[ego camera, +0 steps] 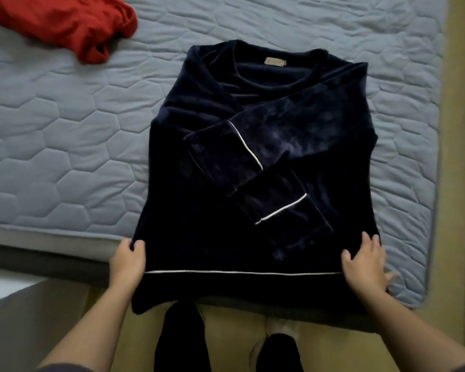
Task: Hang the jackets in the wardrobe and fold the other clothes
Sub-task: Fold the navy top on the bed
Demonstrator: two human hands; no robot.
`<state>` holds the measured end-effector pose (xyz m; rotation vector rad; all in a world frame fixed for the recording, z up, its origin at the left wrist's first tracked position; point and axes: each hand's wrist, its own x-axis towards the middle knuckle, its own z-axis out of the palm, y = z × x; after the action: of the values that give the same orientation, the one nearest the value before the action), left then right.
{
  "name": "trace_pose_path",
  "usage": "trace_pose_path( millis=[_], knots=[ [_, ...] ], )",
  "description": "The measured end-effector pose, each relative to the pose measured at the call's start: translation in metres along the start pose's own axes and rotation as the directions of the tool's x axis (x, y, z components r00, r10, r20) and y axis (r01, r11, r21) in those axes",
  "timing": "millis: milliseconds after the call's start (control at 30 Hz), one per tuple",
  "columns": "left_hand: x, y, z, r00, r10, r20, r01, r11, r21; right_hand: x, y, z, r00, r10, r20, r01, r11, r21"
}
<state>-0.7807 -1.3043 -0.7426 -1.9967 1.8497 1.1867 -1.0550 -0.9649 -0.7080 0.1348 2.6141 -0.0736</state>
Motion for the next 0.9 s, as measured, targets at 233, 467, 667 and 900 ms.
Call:
trace_pose_path(
  millis=[233,467,667,900],
  knots=[
    [-0.041,-0.036,0.006,0.999,-0.016,0.035,0.011,0.99,0.138,0.002,0.071,-0.011,0.967,0.026,0.252,-0.122,0.92,0.372],
    [-0.033,-0.053,-0.042,0.988,0.031,-0.149,0.019,0.945,0.326,-0.025,0.129,0.0,0.869,0.001,0.494,-0.247,0.867,0.432],
    [-0.041,-0.044,-0.024,0.987,-0.121,-0.102,0.154,0.889,0.43,-0.045,0.123,0.036,0.977,0.135,0.168,-0.166,0.968,0.188],
    [-0.066,0.0,0.023,0.78,0.624,-0.037,-0.503,0.662,0.556,-0.039,0.072,0.026,0.963,-0.203,-0.175,0.221,0.971,0.089]
  ],
)
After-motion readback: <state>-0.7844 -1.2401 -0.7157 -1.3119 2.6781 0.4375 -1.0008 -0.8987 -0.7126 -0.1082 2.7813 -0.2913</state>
